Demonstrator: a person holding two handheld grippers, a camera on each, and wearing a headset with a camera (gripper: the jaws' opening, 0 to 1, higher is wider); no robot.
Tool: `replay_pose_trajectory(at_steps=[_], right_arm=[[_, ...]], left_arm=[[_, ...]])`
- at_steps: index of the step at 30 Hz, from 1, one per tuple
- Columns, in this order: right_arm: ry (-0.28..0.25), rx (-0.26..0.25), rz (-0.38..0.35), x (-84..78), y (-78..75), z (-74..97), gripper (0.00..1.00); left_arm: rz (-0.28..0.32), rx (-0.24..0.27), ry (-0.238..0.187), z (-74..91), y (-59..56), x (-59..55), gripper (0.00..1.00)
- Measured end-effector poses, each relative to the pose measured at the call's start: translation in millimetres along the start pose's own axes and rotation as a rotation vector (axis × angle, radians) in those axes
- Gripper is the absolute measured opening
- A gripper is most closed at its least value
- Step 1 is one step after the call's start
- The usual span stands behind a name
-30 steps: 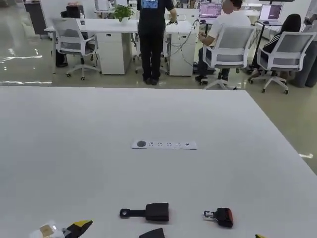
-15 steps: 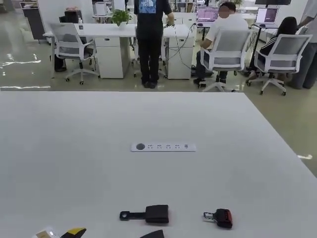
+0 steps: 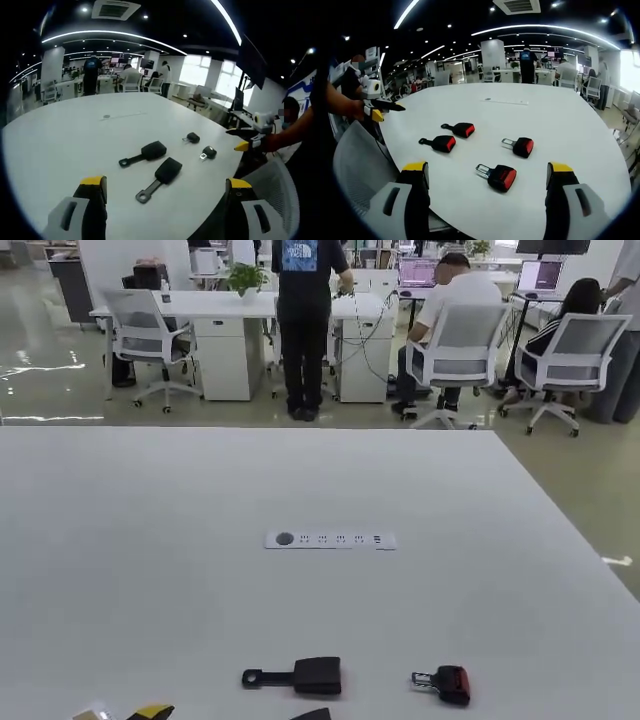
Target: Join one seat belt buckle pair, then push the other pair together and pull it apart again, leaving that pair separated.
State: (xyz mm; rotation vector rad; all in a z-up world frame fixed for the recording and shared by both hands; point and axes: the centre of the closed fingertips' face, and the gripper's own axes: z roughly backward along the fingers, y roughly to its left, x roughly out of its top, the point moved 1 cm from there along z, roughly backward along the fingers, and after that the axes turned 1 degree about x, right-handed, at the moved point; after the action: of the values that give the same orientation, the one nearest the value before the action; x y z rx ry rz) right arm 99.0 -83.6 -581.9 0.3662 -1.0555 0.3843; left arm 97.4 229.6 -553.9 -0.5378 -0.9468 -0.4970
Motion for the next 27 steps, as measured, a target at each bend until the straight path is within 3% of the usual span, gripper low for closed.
replay_pose_trajectory(at_steps=[17,27], right_arm=[[0.003,0.002,-0.005,-3.9,0.0,-1.6,0.97],[0.007,0.001,-0.005,-5.2,0.6,0.9,0.98]], left_arm=[[0.005,0.003,0.009,0.2,4.3,-6.9,1.0],[0.005,0.0,0.017,0.0,0.5,-7.4,1.0]])
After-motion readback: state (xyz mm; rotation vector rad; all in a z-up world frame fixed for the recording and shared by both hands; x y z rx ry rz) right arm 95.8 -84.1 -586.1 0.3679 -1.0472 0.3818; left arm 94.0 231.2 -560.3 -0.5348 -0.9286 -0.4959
